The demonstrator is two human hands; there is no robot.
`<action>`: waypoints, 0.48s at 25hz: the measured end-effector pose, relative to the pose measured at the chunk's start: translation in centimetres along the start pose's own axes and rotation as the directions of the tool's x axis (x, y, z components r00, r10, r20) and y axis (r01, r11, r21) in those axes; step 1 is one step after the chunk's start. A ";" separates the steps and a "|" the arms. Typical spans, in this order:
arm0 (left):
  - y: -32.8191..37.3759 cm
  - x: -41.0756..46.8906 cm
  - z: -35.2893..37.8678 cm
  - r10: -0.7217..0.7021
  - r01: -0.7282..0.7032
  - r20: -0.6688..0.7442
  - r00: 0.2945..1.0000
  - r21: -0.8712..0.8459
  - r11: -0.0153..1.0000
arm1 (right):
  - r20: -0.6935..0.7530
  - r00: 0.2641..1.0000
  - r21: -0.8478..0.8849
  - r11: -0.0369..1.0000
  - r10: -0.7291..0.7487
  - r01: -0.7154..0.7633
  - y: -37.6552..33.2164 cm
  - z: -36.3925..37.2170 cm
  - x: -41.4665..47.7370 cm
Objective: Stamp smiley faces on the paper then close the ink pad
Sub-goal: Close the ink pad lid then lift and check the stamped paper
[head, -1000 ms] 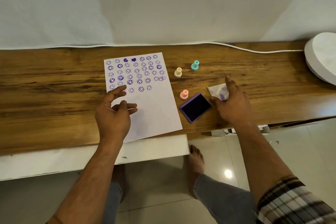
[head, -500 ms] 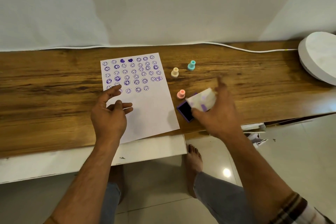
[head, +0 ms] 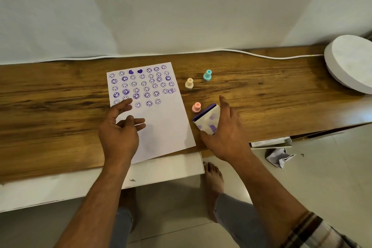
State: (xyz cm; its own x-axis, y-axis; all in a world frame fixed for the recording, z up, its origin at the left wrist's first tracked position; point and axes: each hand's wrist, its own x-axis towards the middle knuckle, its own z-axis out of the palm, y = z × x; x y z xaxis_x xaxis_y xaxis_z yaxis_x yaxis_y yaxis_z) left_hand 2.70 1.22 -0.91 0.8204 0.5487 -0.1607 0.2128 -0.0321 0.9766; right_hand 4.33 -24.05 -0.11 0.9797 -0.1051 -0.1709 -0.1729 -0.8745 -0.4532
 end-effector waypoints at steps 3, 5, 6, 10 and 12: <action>0.1 0.0 0.2 -0.006 0.006 0.003 1.000 -0.001 1.000 | -0.012 1.000 0.007 1.000 0.005 -0.005 0.1 0.2 0.2; 0.1 0.0 0.3 -0.018 0.018 0.007 1.000 -0.004 1.000 | 0.001 1.000 -0.003 1.000 0.010 -0.010 0.2 0.4 0.4; 0.1 0.0 0.3 -0.020 0.020 0.008 1.000 -0.002 1.000 | -0.004 1.000 -0.003 1.000 0.012 -0.012 0.2 0.4 0.4; 0.4 -0.3 0.4 -0.001 0.001 0.026 1.000 0.008 1.000 | 0.003 1.000 -0.045 0.999 0.009 -0.009 -0.1 0.8 0.5; 0.5 -0.6 0.7 -0.016 0.014 0.078 0.997 0.016 1.000 | 0.011 1.000 -0.046 0.999 0.029 -0.028 -0.5 0.6 0.6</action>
State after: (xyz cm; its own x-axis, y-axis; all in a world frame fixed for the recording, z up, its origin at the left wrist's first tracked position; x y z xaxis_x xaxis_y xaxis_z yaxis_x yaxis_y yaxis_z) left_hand 2.68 0.32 -0.42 0.8560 0.4821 -0.1865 0.2330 -0.0377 0.9717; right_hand 4.96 -23.35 -0.54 0.9731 -0.1252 -0.1932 -0.1957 -0.8919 -0.4076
